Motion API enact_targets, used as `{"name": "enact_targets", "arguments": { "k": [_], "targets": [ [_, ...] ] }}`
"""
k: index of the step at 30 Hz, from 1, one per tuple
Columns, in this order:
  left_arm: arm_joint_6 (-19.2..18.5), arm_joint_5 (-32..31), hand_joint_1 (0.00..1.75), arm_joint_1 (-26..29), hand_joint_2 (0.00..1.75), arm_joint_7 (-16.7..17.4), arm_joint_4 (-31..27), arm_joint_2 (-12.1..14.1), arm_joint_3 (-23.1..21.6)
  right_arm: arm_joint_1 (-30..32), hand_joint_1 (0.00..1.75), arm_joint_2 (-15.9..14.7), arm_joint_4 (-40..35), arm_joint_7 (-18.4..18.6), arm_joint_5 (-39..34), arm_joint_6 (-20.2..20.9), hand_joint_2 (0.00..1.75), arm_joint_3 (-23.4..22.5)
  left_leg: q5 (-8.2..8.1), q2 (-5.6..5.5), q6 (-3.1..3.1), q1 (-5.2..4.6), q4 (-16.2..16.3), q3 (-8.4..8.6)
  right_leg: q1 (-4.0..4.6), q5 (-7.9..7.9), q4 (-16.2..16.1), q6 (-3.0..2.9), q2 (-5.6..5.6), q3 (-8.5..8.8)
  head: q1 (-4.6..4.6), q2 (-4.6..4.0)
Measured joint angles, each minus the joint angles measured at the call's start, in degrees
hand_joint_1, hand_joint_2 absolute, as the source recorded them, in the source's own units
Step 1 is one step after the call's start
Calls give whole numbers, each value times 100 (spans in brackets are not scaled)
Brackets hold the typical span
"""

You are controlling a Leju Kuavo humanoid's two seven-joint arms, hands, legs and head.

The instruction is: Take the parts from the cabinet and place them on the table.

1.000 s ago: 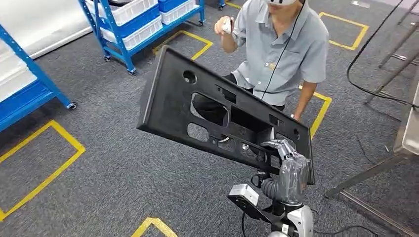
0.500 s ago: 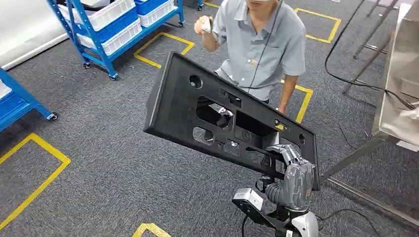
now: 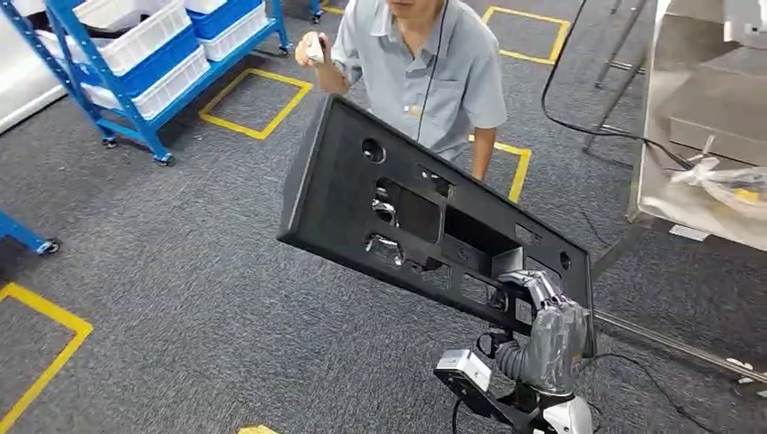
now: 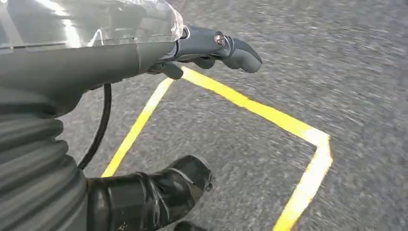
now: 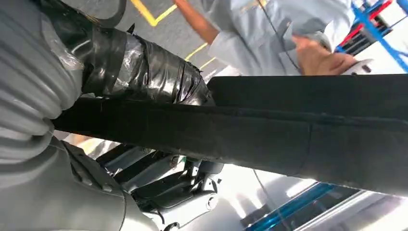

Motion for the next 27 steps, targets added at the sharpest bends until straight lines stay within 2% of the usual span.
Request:
{"name": "enact_targets", "arguments": {
  "k": [2,3,4,5,6,8,9,10,11,12,13,14,15,18,19,20,21,22,23,24,25,26,27],
  "targets": [
    [-2,-9,0,-37,175,0,0,0,-2,29,175,-2,-13,2,0,0,175,-24,8,47,32,-38,20,2,-37,39,-41,74,63,-16,-4,0],
    [-5,-13,0,-49,175,0,0,-2,-2,38,175,-2,-22,2,2,-2,175,-41,36,98,71,-26,-15,12,-19,53,-51,108,111,-20,2,0],
    [-7,-15,0,-48,175,0,0,-24,0,49,175,-4,-26,2,2,-2,175,-57,76,173,129,25,-81,38,-30,3,8,119,30,-35,4,0],
    [-7,-15,0,-39,175,-2,0,-24,0,47,175,-4,-35,2,4,-4,175,-70,89,206,161,15,-108,54,-12,-134,178,146,-208,-106,18,0],
    [-7,-15,0,-32,175,-2,0,-22,0,44,175,-4,-44,2,4,-4,175,-79,88,262,200,7,-110,55,-19,-345,516,174,-317,-271,17,0],
    [-7,-15,0,-15,175,0,0,-13,2,54,175,-4,-48,2,4,-4,175,-101,84,359,202,-13,-105,52,-49,-734,1394,218,-392,-688,17,0],
    [-7,-15,0,-16,175,0,0,-13,4,62,175,-7,-48,9,7,-4,175,-109,80,414,205,-20,-102,51,-63,-792,1688,234,-400,-836,22,0],
    [-7,-17,0,-19,175,0,0,-13,4,68,175,-9,-48,11,6,-4,175,-116,72,460,200,-22,-98,54,-69,-699,1657,240,-405,-826,17,0],
    [-7,-17,0,-25,175,0,0,-13,4,68,175,-9,-48,15,4,-4,175,-120,58,506,195,-22,-93,62,-68,-490,1361,235,-423,-678,20,0],
    [-7,-17,0,-24,175,2,0,-15,4,67,175,-9,-50,15,7,-4,175,-127,41,551,178,-23,-88,81,-65,-215,829,215,-468,-393,20,0],
    [-7,-20,0,-25,175,2,0,-24,4,67,175,-9,-63,15,7,-4,175,-140,23,582,159,-23,-82,101,-52,0,306,181,-583,-108,18,0],
    [-9,-26,0,-22,175,2,0,-35,4,59,175,-9,-72,15,7,-4,175,-149,4,613,130,-33,-78,111,-4,-27,-29,145,-781,54,22,0],
    [-7,-33,0,-24,175,2,0,-42,4,57,175,-9,-76,15,7,-4,175,-151,-19,636,92,-61,-58,109,43,-14,-62,111,-759,57,13,0],
    [-7,-35,0,-37,175,15,0,-46,4,78,175,-11,-94,17,13,-7,175,-195,-25,765,15,-61,-103,156,58,-6,-75,64,-606,32,15,0],
    [-9,-35,0,-44,175,15,0,-46,4,81,175,-11,-105,20,13,-7,175,-199,-79,759,-16,-54,-78,136,-22,36,-152,8,-557,76,11,0],
    [-13,-35,0,-48,175,13,0,-44,4,74,175,-9,-111,22,20,-4,175,-201,-201,563,-30,-38,69,108,-18,47,-173,-20,-527,91,13,0],
    [-13,-35,0,-43,175,9,0,-44,4,53,175,-9,-114,24,20,-4,175,-203,-423,430,-34,-33,419,-45,-22,51,-169,-64,-503,86,0,0],
    [-15,-35,0,-37,175,11,0,-44,4,56,175,-4,-111,35,20,-4,175,-201,-643,366,-47,-32,865,-257,-22,52,-168,-66,-456,83,-2,0],
    [-15,-35,0,-34,175,11,0,-44,4,56,175,-2,-109,37,20,-2,175,-203,-820,336,-59,-32,1311,-479,-17,48,-165,-71,-414,79,-2,0],
    [-18,-35,0,-25,175,11,0,-46,4,57,175,-2,-105,37,20,-2,175,-203,-896,330,-69,-32,1653,-662,-13,48,-153,-72,-357,74,-2,0],
    [-20,-37,0,-22,175,11,0,-46,4,57,175,-2,-105,42,20,-2,175,-203,-821,330,-69,-32,1710,-714,-12,44,-137,-73,-303,73,-2,0],
    [-20,-37,0,-23,175,11,0,-44,4,56,175,-2,-105,42,20,-2,175,-203,-623,330,-67,-31,1503,-644,-13,38,-126,-73,-243,74,-2,0],
    [-20,-37,0,-24,175,11,0,-39,4,56,175,-2,-105,44,20,-2,175,-203,-361,320,-61,-28,1114,-483,-17,29,-114,-63,-184,80,-2,0]
  ]
}}
